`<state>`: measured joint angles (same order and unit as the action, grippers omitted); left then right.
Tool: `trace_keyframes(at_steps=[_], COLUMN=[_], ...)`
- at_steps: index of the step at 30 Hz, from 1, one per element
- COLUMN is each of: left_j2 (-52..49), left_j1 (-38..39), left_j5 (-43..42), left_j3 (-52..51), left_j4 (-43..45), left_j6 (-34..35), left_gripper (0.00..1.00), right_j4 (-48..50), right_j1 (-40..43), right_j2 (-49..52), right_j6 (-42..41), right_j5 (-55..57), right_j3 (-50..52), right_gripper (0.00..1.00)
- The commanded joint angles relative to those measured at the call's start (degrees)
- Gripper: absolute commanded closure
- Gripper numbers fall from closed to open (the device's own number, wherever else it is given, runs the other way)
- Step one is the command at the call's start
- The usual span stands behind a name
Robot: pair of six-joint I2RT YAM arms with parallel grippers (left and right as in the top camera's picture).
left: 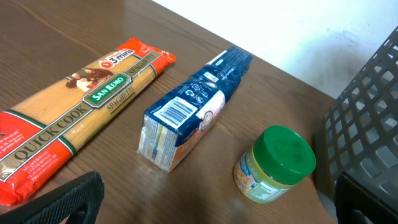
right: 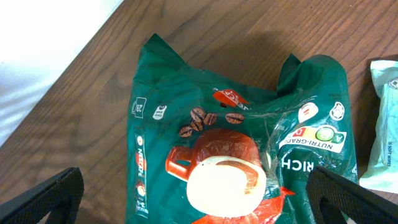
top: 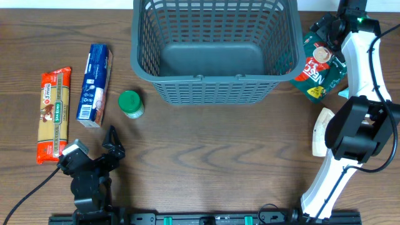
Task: Pack container
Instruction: 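Lower the right gripper onto the green coffee bag and close it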
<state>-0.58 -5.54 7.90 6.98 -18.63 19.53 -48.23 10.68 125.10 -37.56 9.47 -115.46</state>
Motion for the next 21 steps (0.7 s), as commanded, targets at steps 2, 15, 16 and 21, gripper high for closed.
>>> trace_keyframes(at_steps=[2, 15, 16, 21], left_j2=[0.35, 0.35, 0.35, 0.35], left_j1=[-0.28, -0.28, -0.28, -0.28], left_j5=[0.24, 0.24, 0.24, 0.24], left_j3=[-1.20, -1.22, -1.22, -1.22], left_j4=[-0.28, -0.28, -0.28, -0.28], left_j6=[0.31, 0.31, 0.31, 0.31], left_gripper=[0.01, 0.01, 0.02, 0.01], right_j4=[-0.42, -10.49, -10.86, -11.37], right_j1=[0.28, 1.33, 1.42, 1.86], right_j2=[-1.03, -1.01, -1.01, -1.01], right_j6=[-1.88, -1.95, -0.76, 3.76], right_j5=[-0.28, -0.31, -0.28, -0.26], right_j3=[-1.09, -1.09, -1.09, -1.11], right_gripper=[0.01, 0.01, 0.01, 0.01])
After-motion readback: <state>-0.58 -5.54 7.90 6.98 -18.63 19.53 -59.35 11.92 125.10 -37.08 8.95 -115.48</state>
